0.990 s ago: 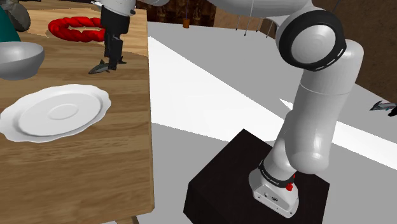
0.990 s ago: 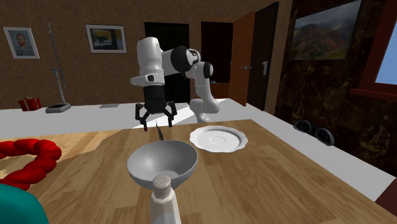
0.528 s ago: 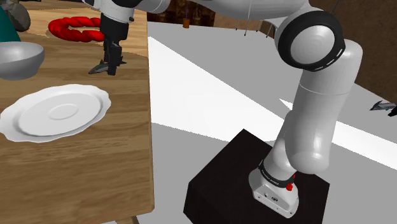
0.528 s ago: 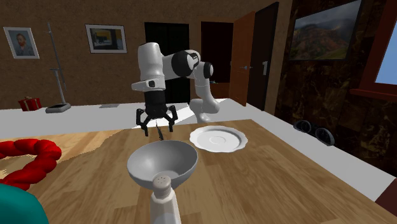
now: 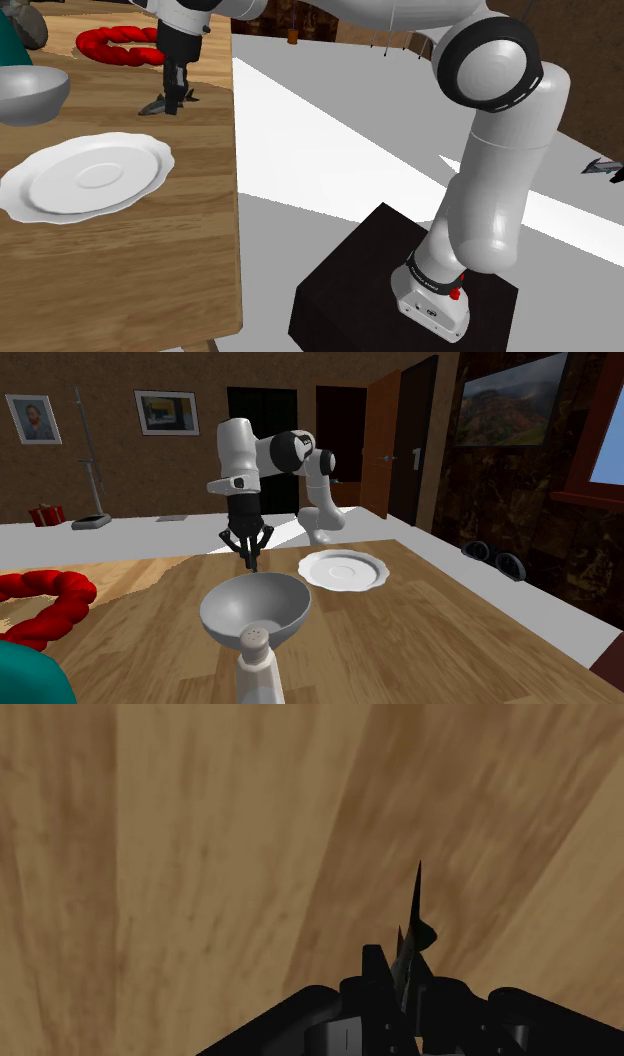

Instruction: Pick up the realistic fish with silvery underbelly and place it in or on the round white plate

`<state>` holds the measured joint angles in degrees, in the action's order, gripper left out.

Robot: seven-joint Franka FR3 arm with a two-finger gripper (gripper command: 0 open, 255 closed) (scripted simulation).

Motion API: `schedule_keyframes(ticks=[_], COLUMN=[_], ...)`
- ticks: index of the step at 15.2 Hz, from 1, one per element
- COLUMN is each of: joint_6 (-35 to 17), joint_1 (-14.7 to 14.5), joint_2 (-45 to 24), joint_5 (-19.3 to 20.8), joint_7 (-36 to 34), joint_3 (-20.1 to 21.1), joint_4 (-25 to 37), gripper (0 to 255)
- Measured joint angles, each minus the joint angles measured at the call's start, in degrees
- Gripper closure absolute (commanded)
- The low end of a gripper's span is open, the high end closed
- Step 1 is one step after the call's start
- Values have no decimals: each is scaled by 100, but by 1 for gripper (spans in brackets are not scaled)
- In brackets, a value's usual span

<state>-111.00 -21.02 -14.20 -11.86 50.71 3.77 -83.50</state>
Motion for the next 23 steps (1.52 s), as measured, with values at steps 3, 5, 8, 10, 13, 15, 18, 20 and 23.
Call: schedule_keyframes(ticks=[3, 5, 8, 10, 13, 15, 18, 20, 23], joint_6=[1, -9, 154, 326, 544, 708, 995, 1193, 1321], joint_1=[-1, 2, 0, 6, -2, 6, 7, 4, -34], joint_2=[-4, -1, -18, -60, -97, -136, -214, -312, -313], joint_5=[2, 2, 16, 28, 45, 52, 69, 83, 104], joint_7=[-3, 0, -38, -63, -119, -141, -197, -237, -318], joint_3=[0, -3, -3, -8, -4, -8, -8, -7, 7], joint_4=[5, -1, 164, 379, 639, 844, 1213, 1513, 1653], gripper=[255, 255, 255, 255, 255, 255, 255, 255, 255])
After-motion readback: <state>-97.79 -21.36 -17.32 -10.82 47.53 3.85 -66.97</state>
